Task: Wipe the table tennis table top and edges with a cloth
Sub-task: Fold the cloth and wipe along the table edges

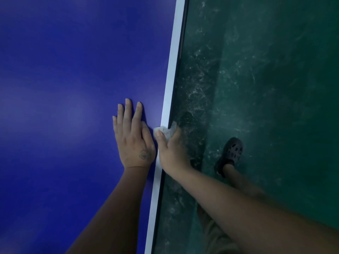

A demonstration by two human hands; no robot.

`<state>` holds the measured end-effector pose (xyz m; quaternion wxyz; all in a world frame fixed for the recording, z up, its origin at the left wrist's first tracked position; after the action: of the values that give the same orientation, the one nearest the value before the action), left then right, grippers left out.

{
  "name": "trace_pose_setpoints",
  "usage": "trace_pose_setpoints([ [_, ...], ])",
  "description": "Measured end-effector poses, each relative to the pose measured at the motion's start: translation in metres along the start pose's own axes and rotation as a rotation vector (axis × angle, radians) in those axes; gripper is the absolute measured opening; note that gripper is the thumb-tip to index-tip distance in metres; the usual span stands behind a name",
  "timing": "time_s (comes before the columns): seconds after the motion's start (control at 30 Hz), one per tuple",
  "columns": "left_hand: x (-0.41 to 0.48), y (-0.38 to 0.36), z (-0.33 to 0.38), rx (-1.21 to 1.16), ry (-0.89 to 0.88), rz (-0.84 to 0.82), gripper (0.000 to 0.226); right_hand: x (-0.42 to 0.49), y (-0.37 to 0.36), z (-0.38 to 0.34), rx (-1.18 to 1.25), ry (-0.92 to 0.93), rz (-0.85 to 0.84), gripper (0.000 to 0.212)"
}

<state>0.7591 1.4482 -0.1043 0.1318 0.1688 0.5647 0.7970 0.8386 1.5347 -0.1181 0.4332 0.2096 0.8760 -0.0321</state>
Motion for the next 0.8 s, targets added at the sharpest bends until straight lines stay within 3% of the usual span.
trace_pose_setpoints([
  [0.3,0.001,0.001,0.000,-0.012,0.017,-0.019,0.052,0.082,0.034,-0.073,-0.004,0.004,0.064,0.072],
  [0.57,0.002,0.001,0.000,-0.015,0.020,-0.045,0.053,0.024,0.016,-0.036,-0.015,-0.012,0.045,0.076],
  [0.8,0.004,0.002,0.003,0.003,0.039,-0.074,0.053,0.070,0.033,-0.068,-0.010,-0.051,0.012,0.073],
])
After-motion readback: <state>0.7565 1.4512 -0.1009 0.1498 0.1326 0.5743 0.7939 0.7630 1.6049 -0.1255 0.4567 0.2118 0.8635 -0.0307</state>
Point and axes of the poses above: each hand's wrist, its own x-axis towards the middle knuckle, its own y-axis out of the back of the hand, z = x × y, the point moved 3 cm from there along x, towards the middle knuckle, and after that the axes turned 2 degrees about z, right-handed, at the moved point
